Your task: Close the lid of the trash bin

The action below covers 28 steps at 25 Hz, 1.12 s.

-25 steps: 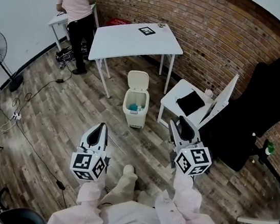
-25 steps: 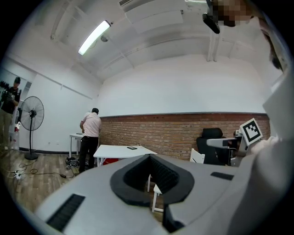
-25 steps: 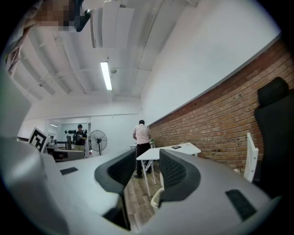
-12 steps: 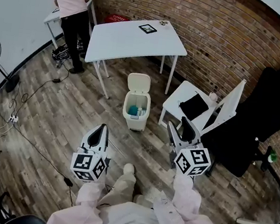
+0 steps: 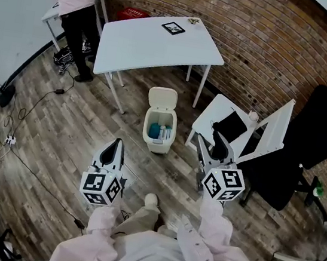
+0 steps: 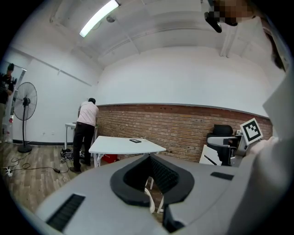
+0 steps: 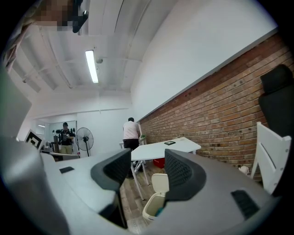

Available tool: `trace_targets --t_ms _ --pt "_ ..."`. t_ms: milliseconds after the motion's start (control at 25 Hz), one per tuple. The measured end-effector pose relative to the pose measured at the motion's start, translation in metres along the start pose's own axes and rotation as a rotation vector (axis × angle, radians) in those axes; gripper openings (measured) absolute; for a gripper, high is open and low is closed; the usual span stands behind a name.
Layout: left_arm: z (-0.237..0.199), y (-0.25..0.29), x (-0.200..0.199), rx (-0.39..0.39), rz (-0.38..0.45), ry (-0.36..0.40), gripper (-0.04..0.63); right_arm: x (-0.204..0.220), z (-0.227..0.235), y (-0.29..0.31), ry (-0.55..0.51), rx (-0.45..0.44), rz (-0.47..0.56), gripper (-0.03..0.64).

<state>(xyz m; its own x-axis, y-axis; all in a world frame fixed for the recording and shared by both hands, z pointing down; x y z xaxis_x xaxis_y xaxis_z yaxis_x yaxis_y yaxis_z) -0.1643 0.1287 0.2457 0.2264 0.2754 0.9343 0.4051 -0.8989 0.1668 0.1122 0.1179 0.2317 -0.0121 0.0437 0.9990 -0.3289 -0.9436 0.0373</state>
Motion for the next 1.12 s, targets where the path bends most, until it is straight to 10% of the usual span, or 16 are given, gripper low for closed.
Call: trace_targets --t_ms 1120 --pt "-0.062 0.148 0.011 0.008 -0.127 -0.057 -0.006 0.050 0.047 0.149 0.040 0.018 -0.126 0.212"
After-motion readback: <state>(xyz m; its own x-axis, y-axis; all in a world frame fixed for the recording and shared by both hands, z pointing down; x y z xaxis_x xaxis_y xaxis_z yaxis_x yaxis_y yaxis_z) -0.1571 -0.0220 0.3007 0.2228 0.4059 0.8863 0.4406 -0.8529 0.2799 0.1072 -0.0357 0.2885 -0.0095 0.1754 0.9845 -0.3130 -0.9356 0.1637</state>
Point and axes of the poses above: the fingertips, and each gripper's own axes: y forward along the fingers, z to its right, x out of its underside, the point moved 1 cm from there along -y, backward along the fingers, and after that the axes turned 10 degrees about -y, right-handed, at the moved point
